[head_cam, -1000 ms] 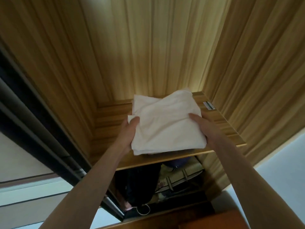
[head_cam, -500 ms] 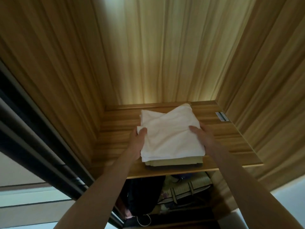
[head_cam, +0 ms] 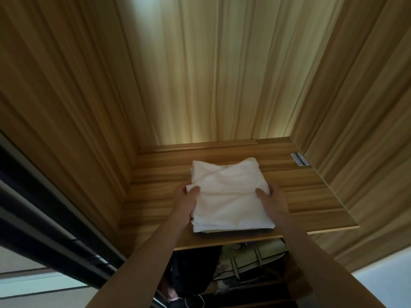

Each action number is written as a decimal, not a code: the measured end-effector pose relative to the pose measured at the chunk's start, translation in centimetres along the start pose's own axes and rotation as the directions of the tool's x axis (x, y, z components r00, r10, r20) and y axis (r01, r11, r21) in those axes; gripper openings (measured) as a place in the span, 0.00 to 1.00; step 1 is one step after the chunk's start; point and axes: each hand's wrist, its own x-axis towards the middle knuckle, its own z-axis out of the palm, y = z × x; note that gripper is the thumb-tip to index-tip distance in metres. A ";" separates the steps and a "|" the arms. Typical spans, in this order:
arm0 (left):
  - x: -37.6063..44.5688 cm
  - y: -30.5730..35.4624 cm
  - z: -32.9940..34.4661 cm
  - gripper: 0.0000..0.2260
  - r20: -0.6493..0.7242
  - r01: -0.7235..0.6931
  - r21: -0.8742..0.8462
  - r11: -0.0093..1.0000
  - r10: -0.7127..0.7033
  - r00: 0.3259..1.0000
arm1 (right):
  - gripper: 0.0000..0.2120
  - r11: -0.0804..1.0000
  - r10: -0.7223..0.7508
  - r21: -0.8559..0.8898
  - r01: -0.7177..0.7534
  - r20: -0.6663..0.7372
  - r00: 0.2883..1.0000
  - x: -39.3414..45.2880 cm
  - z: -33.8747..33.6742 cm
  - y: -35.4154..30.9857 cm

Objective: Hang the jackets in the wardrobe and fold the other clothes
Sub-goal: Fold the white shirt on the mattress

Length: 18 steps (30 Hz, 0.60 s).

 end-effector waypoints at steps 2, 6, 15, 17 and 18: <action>0.0 0.0 -0.1 0.07 -0.123 -0.122 0.192 0.974 0.147 0.981 | 0.25 0.997 -0.011 -0.079 0.009 -0.028 1.000 -0.3 -0.1 -0.3; -1.4 -0.8 0.2 0.11 -0.101 -0.421 0.710 0.565 0.673 0.732 | 0.20 0.910 -0.344 -0.302 0.285 -0.166 0.924 -1.5 0.1 -0.6; -0.4 -4.9 2.1 0.33 0.420 -0.494 0.868 0.053 0.454 0.786 | 0.39 0.617 -0.524 -0.555 0.558 0.239 0.817 0.1 2.9 2.0; 0.3 -5.7 1.7 0.32 0.431 -0.490 0.871 0.034 0.426 0.796 | 0.39 0.626 -0.495 -0.569 0.534 0.239 0.835 0.6 2.9 3.2; 0.6 -6.0 1.6 0.32 0.437 -0.494 0.869 0.030 0.423 0.794 | 0.40 0.633 -0.485 -0.568 0.525 0.237 0.842 0.8 3.0 3.5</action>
